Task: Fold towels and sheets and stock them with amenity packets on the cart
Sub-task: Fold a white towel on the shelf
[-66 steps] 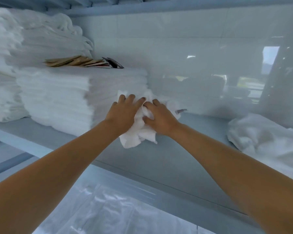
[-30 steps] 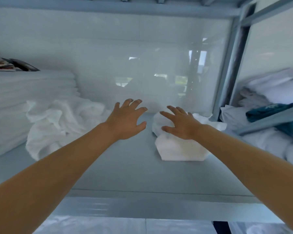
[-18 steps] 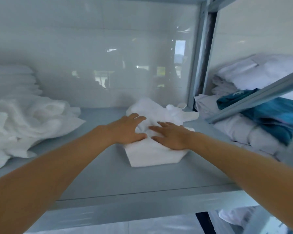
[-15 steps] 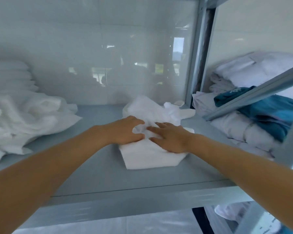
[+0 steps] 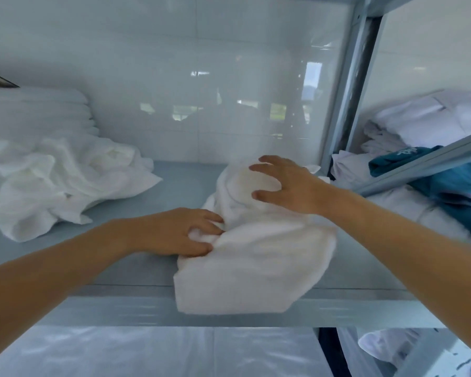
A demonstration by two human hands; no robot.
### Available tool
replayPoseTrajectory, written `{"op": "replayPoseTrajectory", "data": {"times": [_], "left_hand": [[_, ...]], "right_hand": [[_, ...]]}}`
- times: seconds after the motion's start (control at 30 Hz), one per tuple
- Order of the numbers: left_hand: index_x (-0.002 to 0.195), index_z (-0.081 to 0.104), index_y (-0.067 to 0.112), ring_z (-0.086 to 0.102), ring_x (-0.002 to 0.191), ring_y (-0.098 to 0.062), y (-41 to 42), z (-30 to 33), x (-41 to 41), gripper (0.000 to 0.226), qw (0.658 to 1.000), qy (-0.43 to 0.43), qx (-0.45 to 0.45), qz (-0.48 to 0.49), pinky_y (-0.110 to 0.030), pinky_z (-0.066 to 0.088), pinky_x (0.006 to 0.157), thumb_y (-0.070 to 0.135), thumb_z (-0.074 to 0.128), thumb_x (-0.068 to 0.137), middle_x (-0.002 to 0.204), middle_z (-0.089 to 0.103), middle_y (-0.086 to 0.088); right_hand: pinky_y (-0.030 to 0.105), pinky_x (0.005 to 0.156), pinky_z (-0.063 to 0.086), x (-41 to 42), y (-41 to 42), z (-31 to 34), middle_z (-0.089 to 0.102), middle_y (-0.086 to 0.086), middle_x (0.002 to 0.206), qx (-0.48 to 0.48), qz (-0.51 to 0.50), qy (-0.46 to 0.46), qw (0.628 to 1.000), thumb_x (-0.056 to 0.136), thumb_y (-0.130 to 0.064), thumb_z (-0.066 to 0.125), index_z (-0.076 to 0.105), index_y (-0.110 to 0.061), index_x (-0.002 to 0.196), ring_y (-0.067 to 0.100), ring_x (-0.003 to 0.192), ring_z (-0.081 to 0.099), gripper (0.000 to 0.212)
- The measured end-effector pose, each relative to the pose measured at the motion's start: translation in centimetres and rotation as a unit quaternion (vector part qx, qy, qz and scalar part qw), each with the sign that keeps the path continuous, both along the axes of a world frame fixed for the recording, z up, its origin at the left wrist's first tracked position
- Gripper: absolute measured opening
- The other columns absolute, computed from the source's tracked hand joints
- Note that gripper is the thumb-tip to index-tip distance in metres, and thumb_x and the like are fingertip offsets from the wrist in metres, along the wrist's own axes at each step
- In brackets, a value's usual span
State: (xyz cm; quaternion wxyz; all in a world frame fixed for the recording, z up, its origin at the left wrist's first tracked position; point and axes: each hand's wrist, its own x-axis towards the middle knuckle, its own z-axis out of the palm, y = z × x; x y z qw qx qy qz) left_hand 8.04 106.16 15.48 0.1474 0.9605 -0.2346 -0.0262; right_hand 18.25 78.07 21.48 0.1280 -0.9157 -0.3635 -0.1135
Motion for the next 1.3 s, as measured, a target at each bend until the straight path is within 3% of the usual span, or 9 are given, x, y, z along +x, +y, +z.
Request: {"op": "replayPoseTrajectory", "data": {"times": [0.13, 0.3, 0.4, 0.53, 0.8, 0.93, 1.03, 1.1, 1.3], "left_hand": [[0.112, 0.067, 0.058, 0.042, 0.136, 0.007, 3.1, 1.8, -0.2, 0.038, 0.997, 0.04, -0.011, 0.058, -0.026, 0.029, 0.12, 0.043, 0.073, 0.077, 0.146, 0.047, 0.032], [0.122, 0.07, 0.032, 0.046, 0.137, -0.014, 5.8, 2.1, -0.3, 0.042, 0.981, -0.05, 0.057, 0.18, -0.021, 0.028, 0.114, 0.005, 0.056, 0.093, 0.147, 0.052, 0.007], [0.129, 0.066, 0.034, 0.052, 0.132, -0.013, 4.0, 1.5, -0.8, 0.032, 0.984, -0.079, 0.018, 0.157, -0.025, 0.033, 0.11, 0.024, 0.056, 0.1, 0.143, 0.055, 0.01], [0.148, 0.048, 0.035, 0.035, 0.146, -0.012, 1.5, 0.8, -0.9, 0.053, 0.991, -0.051, 0.034, 0.115, -0.027, 0.023, 0.118, 0.056, 0.05, 0.1, 0.159, 0.037, 0.01], [0.157, 0.03, 0.03, 0.037, 0.143, -0.025, -2.7, 2.9, 4.0, 0.075, 0.987, -0.114, 0.051, 0.104, -0.043, 0.031, 0.118, 0.061, 0.057, 0.094, 0.16, 0.031, 0.003], [0.157, 0.025, 0.036, 0.034, 0.145, -0.02, -5.7, 2.8, 7.3, 0.097, 0.996, -0.018, 0.048, 0.078, -0.044, 0.031, 0.119, 0.072, 0.064, 0.075, 0.158, 0.03, 0.003], [0.134, 0.051, 0.04, 0.054, 0.126, -0.018, -7.4, 2.4, 9.3, 0.065, 0.997, -0.017, 0.071, 0.038, -0.039, 0.046, 0.104, 0.064, 0.064, 0.076, 0.135, 0.058, 0.005], [0.114, 0.061, 0.038, 0.064, 0.108, -0.017, -7.7, 2.1, 10.2, 0.046, 0.995, -0.012, 0.086, 0.044, -0.036, 0.052, 0.091, 0.065, 0.064, 0.076, 0.115, 0.066, 0.008], [0.075, 0.054, 0.033, 0.066, 0.085, -0.02, -6.8, -0.2, 9.6, 0.014, 0.987, -0.125, 0.003, 0.096, -0.028, 0.041, 0.064, 0.046, 0.058, 0.078, 0.075, 0.055, 0.017]], "right_hand": [[0.056, 0.125, 0.013, 4.1, 2.7, -1.3, 0.01, -0.013, 0.17, -0.075, -0.004, 0.049, 0.996, 0.087, -0.073, 0.058, 0.026, -0.048, 0.157, 0.017, 0.157, 0.006, 0.082], [0.053, 0.124, 0.015, 5.5, 3.9, -5.0, 0.008, -0.006, 0.171, -0.128, -0.026, 0.073, 0.989, 0.091, -0.076, 0.044, 0.029, -0.049, 0.155, 0.026, 0.156, 0.014, 0.071], [0.05, 0.124, 0.017, 4.8, 3.4, -5.5, 0.014, -0.006, 0.17, -0.096, -0.003, 0.084, 0.992, 0.094, -0.071, 0.045, 0.034, -0.048, 0.154, 0.026, 0.156, 0.016, 0.065], [0.038, 0.12, 0.026, 2.3, 1.3, -4.8, 0.028, -0.014, 0.163, -0.056, 0.051, 0.112, 0.991, 0.093, -0.056, 0.064, 0.048, -0.048, 0.145, 0.014, 0.148, 0.031, 0.055], [0.017, 0.112, 0.033, -2.8, -4.0, -3.1, 0.051, -0.023, 0.144, 0.012, 0.143, 0.243, 0.959, 0.085, -0.027, 0.077, 0.075, -0.04, 0.113, -0.008, 0.134, 0.044, 0.031], [0.027, 0.104, 0.05, -1.8, -4.7, -1.5, 0.075, -0.012, 0.113, 0.231, 0.057, 0.182, 0.954, 0.088, -0.018, 0.078, 0.081, -0.026, 0.095, 0.005, 0.112, 0.067, 0.01], [0.018, 0.095, 0.047, -0.2, -3.4, -1.4, 0.057, -0.009, 0.131, 0.143, -0.09, 0.041, 0.985, 0.082, -0.044, 0.08, 0.065, -0.032, 0.126, 0.014, 0.118, 0.058, 0.048], [0.031, 0.105, 0.044, 0.8, -2.6, -1.8, 0.048, -0.001, 0.144, 0.014, -0.143, 0.1, 0.985, 0.083, -0.053, 0.075, 0.054, -0.032, 0.142, 0.021, 0.129, 0.051, 0.066], [0.023, 0.066, 0.05, 1.8, -1.6, -3.3, 0.07, -0.008, 0.089, 0.075, -0.125, 0.13, 0.981, 0.077, -0.038, 0.074, 0.076, -0.022, 0.088, 0.012, 0.084, 0.065, 0.019]]}}
